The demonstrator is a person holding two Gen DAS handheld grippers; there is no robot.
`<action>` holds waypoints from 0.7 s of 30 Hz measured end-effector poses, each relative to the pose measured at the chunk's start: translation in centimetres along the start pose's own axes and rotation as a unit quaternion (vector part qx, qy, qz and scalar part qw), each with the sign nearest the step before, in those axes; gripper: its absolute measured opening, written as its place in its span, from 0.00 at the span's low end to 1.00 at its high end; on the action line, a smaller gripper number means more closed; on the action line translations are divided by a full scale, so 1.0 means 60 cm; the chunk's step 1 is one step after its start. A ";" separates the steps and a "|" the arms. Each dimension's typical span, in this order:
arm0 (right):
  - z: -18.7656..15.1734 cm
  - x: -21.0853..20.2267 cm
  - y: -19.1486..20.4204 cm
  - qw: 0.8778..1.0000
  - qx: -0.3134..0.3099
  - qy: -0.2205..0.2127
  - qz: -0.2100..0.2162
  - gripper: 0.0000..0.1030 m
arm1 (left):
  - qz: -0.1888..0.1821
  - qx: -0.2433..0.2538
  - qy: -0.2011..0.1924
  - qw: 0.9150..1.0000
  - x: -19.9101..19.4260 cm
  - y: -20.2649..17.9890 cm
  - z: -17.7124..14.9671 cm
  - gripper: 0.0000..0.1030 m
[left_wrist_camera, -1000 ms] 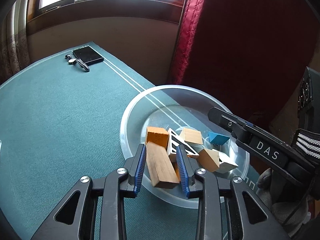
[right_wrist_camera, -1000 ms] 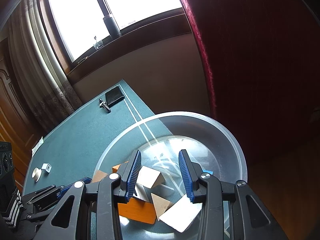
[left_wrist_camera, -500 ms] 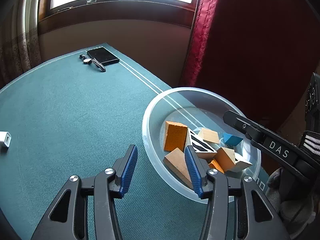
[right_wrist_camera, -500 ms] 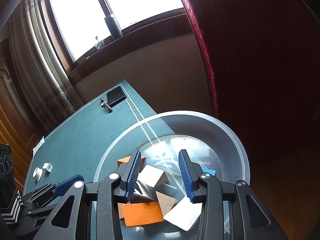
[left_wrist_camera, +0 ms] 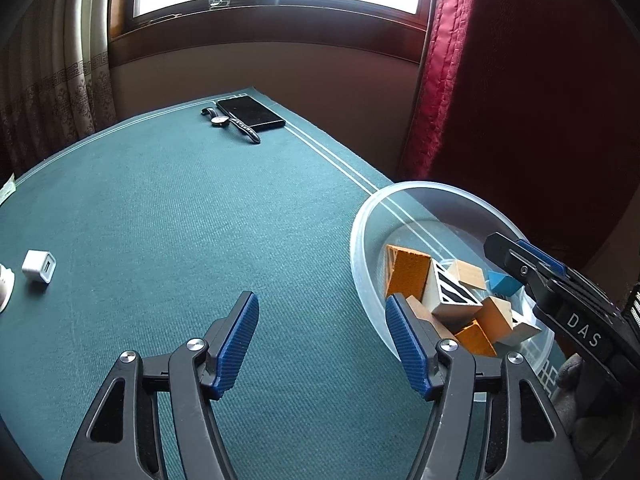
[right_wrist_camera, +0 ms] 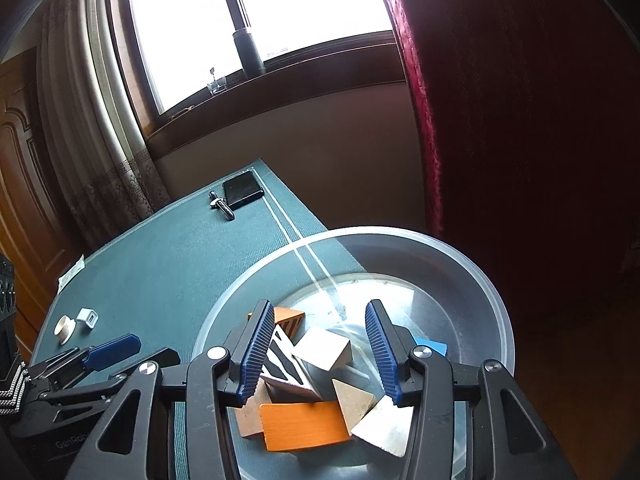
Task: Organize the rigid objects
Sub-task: 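Lower the brown wood plank into the basin and open the left tool, then move both open tools back toward the white cup and charger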
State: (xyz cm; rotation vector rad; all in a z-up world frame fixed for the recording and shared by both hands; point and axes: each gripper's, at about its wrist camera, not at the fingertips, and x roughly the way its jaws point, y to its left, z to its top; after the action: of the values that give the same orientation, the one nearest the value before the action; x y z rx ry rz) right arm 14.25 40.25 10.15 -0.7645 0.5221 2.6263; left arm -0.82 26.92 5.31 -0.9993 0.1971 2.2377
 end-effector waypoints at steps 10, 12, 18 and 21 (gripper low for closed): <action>-0.015 -0.003 0.038 0.999 -0.042 -0.011 0.001 0.65 | 0.039 -0.013 -0.004 0.999 -0.007 0.037 -0.007 0.76; -0.020 -0.004 0.046 0.999 -0.050 -0.014 0.004 0.69 | 0.051 -0.014 -0.007 0.999 -0.009 0.044 -0.009 0.78; -0.031 -0.003 0.066 0.997 -0.068 -0.016 0.013 0.80 | 0.076 -0.025 -0.006 0.997 -0.013 0.067 -0.015 0.83; -0.035 -0.001 0.072 0.997 -0.074 -0.011 0.019 0.84 | 0.087 -0.031 -0.006 0.996 -0.015 0.079 -0.019 0.83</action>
State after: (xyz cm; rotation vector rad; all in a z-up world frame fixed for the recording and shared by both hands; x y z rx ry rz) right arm 13.35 35.56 9.59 -0.7751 0.3420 2.7297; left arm -2.70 22.43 4.55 -1.0366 0.2184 2.4189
